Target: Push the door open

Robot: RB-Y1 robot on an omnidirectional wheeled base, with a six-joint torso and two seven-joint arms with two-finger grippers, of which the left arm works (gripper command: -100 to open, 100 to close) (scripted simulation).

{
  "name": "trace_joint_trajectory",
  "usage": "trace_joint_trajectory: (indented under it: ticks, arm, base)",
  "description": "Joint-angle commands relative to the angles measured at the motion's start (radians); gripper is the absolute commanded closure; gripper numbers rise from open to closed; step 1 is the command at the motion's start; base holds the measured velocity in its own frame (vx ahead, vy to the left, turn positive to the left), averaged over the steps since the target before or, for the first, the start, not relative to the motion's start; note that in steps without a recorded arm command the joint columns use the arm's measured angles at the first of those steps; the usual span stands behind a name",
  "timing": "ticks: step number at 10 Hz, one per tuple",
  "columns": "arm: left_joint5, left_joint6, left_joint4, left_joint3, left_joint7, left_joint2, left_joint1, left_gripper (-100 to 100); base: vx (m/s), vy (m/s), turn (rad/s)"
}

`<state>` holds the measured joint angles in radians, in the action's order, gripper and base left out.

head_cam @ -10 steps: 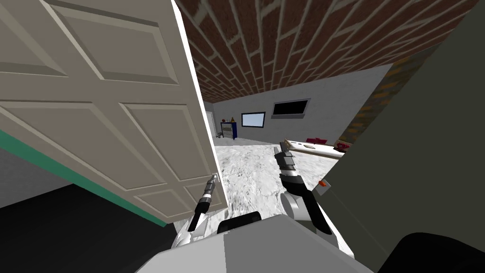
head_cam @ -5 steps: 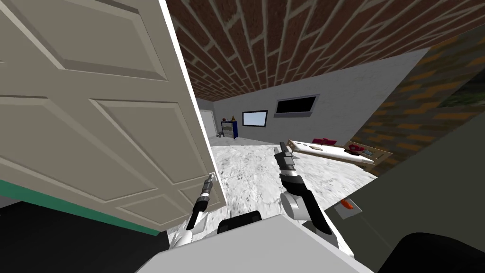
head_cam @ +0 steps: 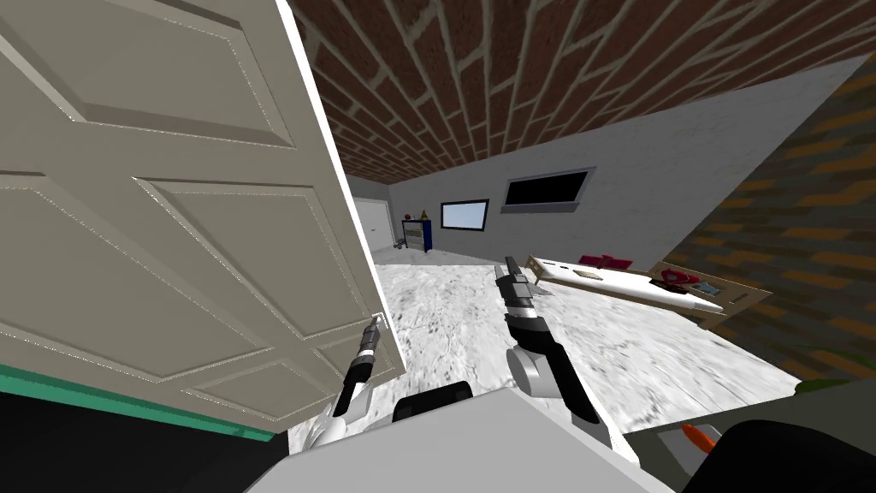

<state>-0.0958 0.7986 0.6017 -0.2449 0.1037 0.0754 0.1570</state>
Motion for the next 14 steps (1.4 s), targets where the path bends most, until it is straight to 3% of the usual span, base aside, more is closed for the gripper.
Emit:
trace_joint_trajectory:
  ticks: [1,8,14]
  arm:
    - [0.0,0.0,0.0,0.0,0.0,0.0,0.0,100]
    - [0.043,0.002,0.0,-0.076,-0.028,0.018,-0.002,100]
    - [0.074,0.001,0.001,-0.13,-0.048,0.021,-0.005,100]
  base:
    - [0.09,-0.022,0.023]
    - [0.196,-0.047,0.05]
    - [0.181,-0.054,0.053]
